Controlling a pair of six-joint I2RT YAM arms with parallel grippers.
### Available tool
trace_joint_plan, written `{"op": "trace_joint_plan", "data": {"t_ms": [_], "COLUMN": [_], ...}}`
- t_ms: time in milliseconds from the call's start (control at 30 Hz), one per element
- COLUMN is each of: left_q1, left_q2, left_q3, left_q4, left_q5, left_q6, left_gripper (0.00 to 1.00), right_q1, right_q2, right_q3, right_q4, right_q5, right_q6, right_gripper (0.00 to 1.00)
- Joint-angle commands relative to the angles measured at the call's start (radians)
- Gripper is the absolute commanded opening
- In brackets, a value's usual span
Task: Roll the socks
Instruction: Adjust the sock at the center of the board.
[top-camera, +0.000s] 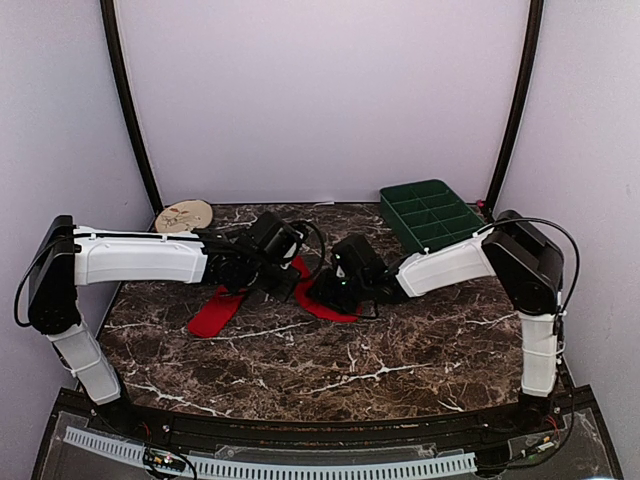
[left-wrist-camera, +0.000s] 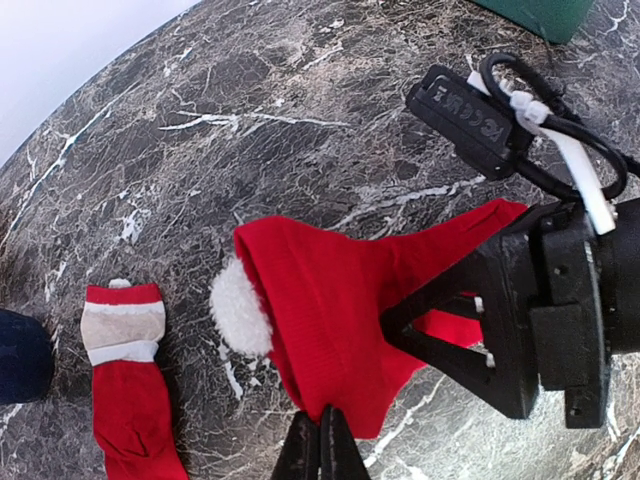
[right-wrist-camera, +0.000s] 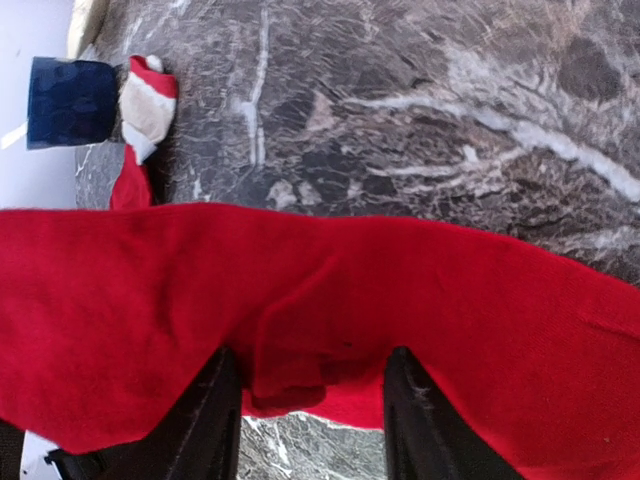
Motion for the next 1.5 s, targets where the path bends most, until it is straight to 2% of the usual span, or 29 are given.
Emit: {"op": "trace_joint_plan", "data": {"t_ms": [0, 333, 600, 800, 1200, 1300, 1467], "left_q1": [-0.004, -0.004, -0.002, 0.012, 0.013, 0.013, 0.006], "left_q2": [-0.048, -0.066, -0.14, -0.225, -0.327, -0.332, -0.321], "left_q3": [-0.016, -0.038, -0.049, -0.051, -0.028, -0.041, -0.091], "left_q4": [0.013, 0.022, 0.025, 0.038, 0.047, 0.061, 0.107], "left_q5": [0.001, -0.007, -0.091, -0.13, -0.109, -0.078, -0.005], "left_q6": [0.018, 0.028, 0.055, 0.079, 0.149, 0.153, 0.131], "left_gripper": [0.0, 0.0, 0.0, 0.0, 0.0, 0.0, 0.0], "right_q1": [0.005, 0.002, 0.004, 0.011, 0.049, 0.055, 0.056], "right_q2": [0.029, 0.042, 0.044, 0.052, 0.156, 0.159, 0.099], "right_q3": [0.044, 0.059, 0.109, 0.189, 0.409, 0.395, 0.228], "right_q4": [0.008, 0.024, 0.022, 0.007, 0.047, 0.084, 0.153], "right_q5": [-0.003, -0.015, -0.053, -0.096, -0.221, -0.223, -0.179], "right_q6": [-0.002, 0.006, -0.011, -0.027, 0.026, 0.052, 0.083], "right_gripper": [0.4, 0.19, 0.07, 0.05, 0.07, 0.07, 0.12]}}
